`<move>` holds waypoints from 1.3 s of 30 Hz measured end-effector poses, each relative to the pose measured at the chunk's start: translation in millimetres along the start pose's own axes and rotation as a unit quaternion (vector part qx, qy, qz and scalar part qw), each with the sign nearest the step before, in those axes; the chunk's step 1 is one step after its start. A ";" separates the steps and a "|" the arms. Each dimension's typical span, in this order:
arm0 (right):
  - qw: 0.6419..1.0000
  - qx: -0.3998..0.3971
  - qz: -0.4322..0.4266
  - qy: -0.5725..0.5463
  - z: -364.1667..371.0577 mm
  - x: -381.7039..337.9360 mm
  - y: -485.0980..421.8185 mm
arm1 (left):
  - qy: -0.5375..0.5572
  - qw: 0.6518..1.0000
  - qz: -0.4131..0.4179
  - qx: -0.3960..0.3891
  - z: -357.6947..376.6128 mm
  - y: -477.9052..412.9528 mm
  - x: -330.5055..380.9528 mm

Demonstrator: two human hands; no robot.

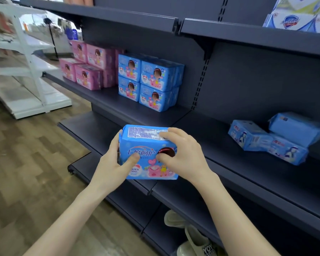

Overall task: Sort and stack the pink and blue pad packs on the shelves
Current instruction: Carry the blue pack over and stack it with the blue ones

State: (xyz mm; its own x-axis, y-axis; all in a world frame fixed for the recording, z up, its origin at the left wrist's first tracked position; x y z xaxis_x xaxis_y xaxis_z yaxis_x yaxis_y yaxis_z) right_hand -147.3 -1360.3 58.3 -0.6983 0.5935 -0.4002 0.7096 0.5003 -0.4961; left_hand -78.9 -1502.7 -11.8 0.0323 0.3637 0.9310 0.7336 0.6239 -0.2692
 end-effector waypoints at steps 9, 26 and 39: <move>1.000 -0.021 0.004 0.003 12.0 12.5 -20.0 | 0.027 0.999 -0.031 -0.006 12.6 -17.1 -13.3; 0.999 -0.023 -0.029 -0.029 62.8 28.7 -138.4 | 0.005 0.998 -0.015 0.054 15.2 -133.6 -31.5; 0.994 -0.036 -0.031 -0.101 98.7 58.1 -204.5 | 0.020 0.993 -0.015 0.117 29.7 -198.2 -52.3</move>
State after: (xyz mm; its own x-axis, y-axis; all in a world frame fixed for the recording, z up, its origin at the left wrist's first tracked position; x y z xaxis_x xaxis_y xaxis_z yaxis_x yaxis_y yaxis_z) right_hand -342.3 -1490.4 60.4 -0.7405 0.4251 -0.5205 0.6643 0.5803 -0.4711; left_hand -246.2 -1624.8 -14.4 0.0432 0.3181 0.9471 0.5568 0.7794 -0.2872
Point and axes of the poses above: each hand's wrist, its own y-axis away from the middle knuckle, its own z-axis out of the palm, x = y × z, the point moved 9 cm from there along -y, towards the middle knuckle, and after that the axes turned 12 degrees about x, right-handed, at the moved point
